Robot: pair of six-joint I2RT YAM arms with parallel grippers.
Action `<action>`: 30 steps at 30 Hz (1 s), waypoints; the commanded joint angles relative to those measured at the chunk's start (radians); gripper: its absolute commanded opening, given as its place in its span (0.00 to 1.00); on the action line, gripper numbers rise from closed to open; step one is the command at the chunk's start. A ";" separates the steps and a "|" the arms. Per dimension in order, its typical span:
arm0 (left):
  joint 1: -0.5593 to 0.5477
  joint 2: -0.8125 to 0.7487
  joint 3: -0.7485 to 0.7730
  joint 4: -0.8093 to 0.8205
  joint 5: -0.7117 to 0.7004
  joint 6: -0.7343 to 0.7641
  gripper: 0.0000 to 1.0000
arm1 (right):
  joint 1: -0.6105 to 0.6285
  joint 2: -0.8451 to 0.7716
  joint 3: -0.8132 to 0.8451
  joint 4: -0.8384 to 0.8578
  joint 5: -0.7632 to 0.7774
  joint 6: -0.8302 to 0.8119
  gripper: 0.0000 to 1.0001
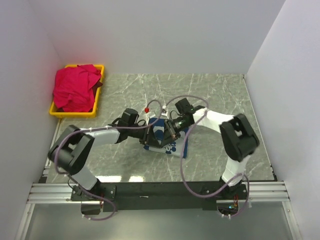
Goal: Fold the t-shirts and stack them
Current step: Fold the tshirt
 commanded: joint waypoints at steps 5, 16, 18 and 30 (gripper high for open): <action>0.147 0.296 0.008 0.112 0.059 -0.090 0.05 | -0.096 0.261 -0.051 0.091 0.083 0.046 0.00; 0.178 0.263 0.042 -0.042 0.093 0.000 0.10 | -0.182 0.176 -0.045 -0.103 0.154 -0.156 0.00; 0.178 0.142 0.021 -0.077 0.111 0.058 0.14 | -0.190 0.078 -0.032 -0.211 0.176 -0.272 0.02; 0.151 0.168 0.293 0.093 -0.006 -0.094 0.37 | -0.305 0.104 0.140 -0.096 0.131 -0.131 0.18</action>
